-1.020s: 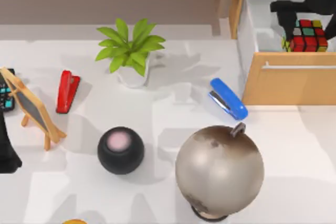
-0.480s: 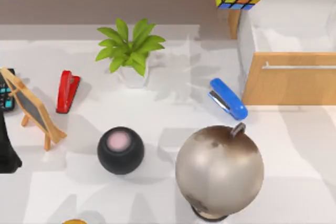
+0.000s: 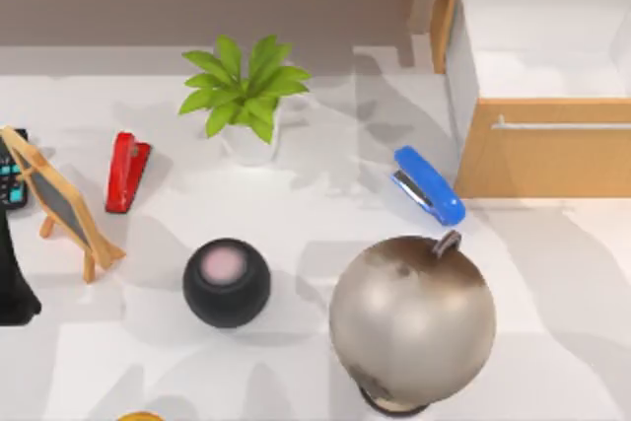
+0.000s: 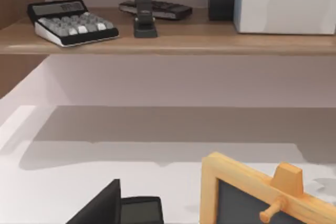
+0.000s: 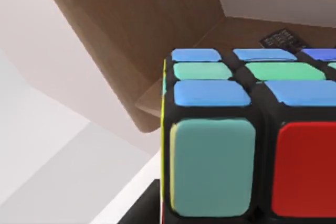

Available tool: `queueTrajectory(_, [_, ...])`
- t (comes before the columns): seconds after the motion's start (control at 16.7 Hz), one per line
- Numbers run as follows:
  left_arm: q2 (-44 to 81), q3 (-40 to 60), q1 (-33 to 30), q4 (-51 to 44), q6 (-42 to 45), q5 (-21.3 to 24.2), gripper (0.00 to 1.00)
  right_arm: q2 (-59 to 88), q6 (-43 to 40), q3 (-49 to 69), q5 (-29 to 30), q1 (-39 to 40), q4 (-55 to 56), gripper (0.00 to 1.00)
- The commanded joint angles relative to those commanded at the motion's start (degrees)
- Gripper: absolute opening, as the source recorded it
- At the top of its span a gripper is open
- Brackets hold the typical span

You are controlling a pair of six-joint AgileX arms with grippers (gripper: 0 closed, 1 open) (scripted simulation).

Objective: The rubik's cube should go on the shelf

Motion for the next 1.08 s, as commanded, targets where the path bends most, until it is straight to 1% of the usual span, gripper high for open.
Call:
queueTrajectory(0.24, [0.0, 0.0, 0.0, 0.0, 0.0, 0.0, 1.0, 0.27, 0.68, -5.43, 3.13, 6.38, 22.87, 0.0])
queueTrajectory(0.48, [0.0, 0.0, 0.0, 0.0, 0.0, 0.0, 1.0, 2.78, -1.72, -11.12, 10.82, 10.06, 43.47, 0.0])
queueTrajectory(0.6, [0.0, 0.0, 0.0, 0.0, 0.0, 0.0, 1.0, 4.76, -4.06, -14.13, 16.16, 10.78, 52.2, 0.0])
queueTrajectory(0.78, [0.0, 0.0, 0.0, 0.0, 0.0, 0.0, 1.0, 8.11, -8.71, -18.8, 25.67, 10.54, 62.83, 0.0])
queueTrajectory(1.08, [0.0, 0.0, 0.0, 0.0, 0.0, 0.0, 1.0, 14.27, -17.73, -26.71, 42.7, 8.24, 74.1, 0.0])
